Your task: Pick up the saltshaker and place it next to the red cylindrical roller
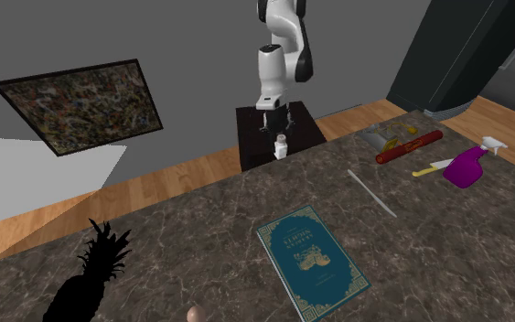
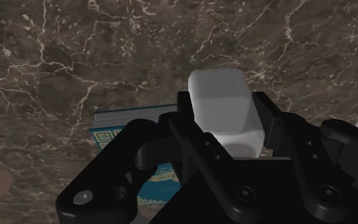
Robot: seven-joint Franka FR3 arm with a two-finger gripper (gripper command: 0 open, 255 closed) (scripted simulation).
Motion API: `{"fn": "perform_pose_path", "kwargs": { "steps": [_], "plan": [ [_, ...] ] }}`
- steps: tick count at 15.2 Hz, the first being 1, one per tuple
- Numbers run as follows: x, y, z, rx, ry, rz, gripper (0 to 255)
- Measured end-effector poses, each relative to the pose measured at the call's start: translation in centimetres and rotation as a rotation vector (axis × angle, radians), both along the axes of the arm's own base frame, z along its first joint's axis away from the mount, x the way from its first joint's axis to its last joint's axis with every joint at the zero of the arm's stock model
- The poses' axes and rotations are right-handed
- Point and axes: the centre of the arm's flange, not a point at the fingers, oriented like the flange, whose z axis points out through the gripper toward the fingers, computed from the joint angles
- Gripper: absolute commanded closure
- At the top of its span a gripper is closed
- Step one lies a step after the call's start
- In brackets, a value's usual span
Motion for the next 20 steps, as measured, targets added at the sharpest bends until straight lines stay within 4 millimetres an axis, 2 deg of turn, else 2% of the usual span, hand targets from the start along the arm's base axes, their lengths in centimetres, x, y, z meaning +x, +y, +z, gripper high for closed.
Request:
{"fn": "perform_pose_path", "kwargs": {
  "steps": [20],
  "plan": [
    [-3.0,26.0,0.0,-0.001,0.000,0.000,255]
  ]
}}
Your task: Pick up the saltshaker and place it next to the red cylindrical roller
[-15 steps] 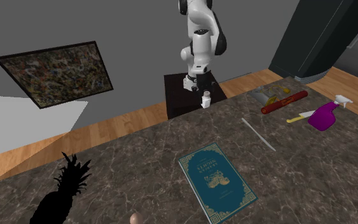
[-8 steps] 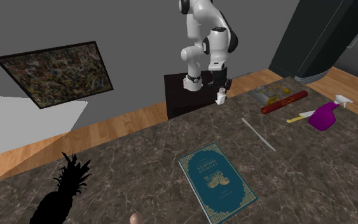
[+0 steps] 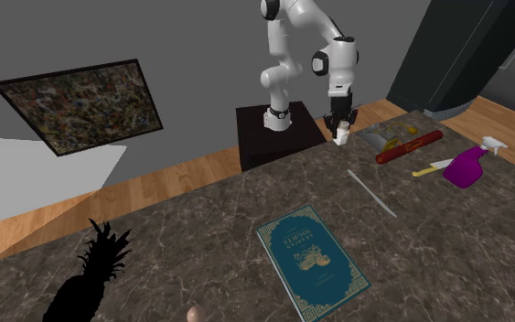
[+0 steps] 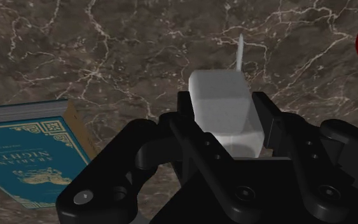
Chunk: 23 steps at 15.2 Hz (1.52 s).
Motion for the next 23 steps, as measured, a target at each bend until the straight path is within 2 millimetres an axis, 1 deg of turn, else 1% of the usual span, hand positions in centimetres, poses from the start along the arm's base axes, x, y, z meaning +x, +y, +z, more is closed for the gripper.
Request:
{"fn": "perform_pose_path", "kwargs": {
  "steps": [3,5,6,12,16,17,19,23],
  "plan": [
    [-0.8,4.0,0.0,0.000,0.000,0.000,255],
    [-1.0,6.5,0.4,-0.001,0.000,-0.001,255],
    [-1.0,7.9,0.2,0.000,0.000,-0.001,255],
    [-1.5,15.7,0.5,0.000,0.000,-0.001,255],
    [-2.6,21.1,0.4,-0.001,0.000,0.000,255],
    [-2.5,22.0,-0.1,0.000,0.000,0.000,255],
    [-2.7,22.7,-0.9,0.000,0.000,-0.002,255],
    [-2.7,22.8,-2.8,0.000,0.000,-0.002,255]
  ]
}}
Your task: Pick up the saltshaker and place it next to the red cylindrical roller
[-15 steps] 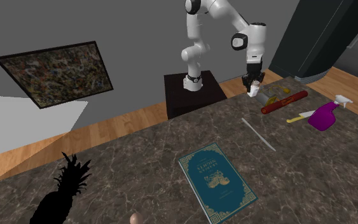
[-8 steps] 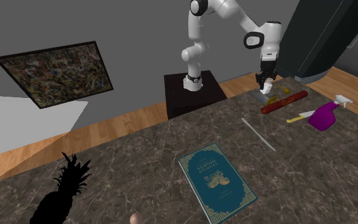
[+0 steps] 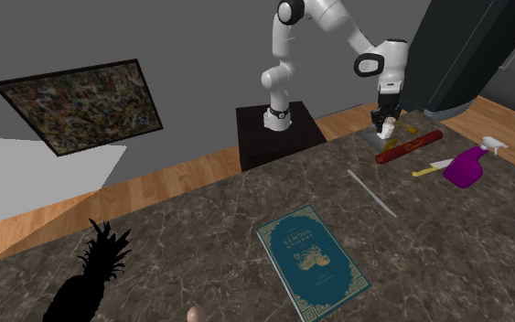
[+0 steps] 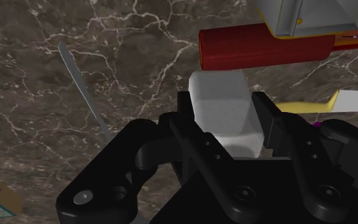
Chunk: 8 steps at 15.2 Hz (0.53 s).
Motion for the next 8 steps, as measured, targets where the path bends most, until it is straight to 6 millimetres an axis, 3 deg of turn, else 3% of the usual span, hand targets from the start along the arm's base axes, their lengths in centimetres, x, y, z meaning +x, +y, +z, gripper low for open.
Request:
{"fn": "perform_pose_path", "kwargs": {
  "steps": [8],
  "plan": [
    [-0.2,0.0,-4.3,0.000,0.000,0.000,255]
  ]
}}
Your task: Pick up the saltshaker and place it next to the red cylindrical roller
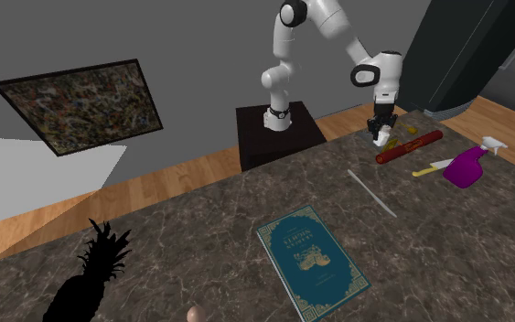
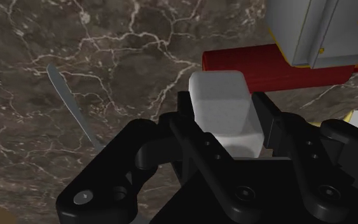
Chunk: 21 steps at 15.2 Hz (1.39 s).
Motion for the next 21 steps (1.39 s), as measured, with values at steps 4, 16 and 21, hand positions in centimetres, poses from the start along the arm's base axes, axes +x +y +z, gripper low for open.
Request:
{"fn": "perform_pose_path", "kwargs": {
  "steps": [4,16,21],
  "plan": [
    [0.0,0.1,-2.0,0.000,0.000,0.000,255],
    [0.3,0.1,-7.2,0.008,-0.013,0.001,255],
    [0.3,0.2,-7.4,0.008,-0.013,0.001,255]
  ]
}}
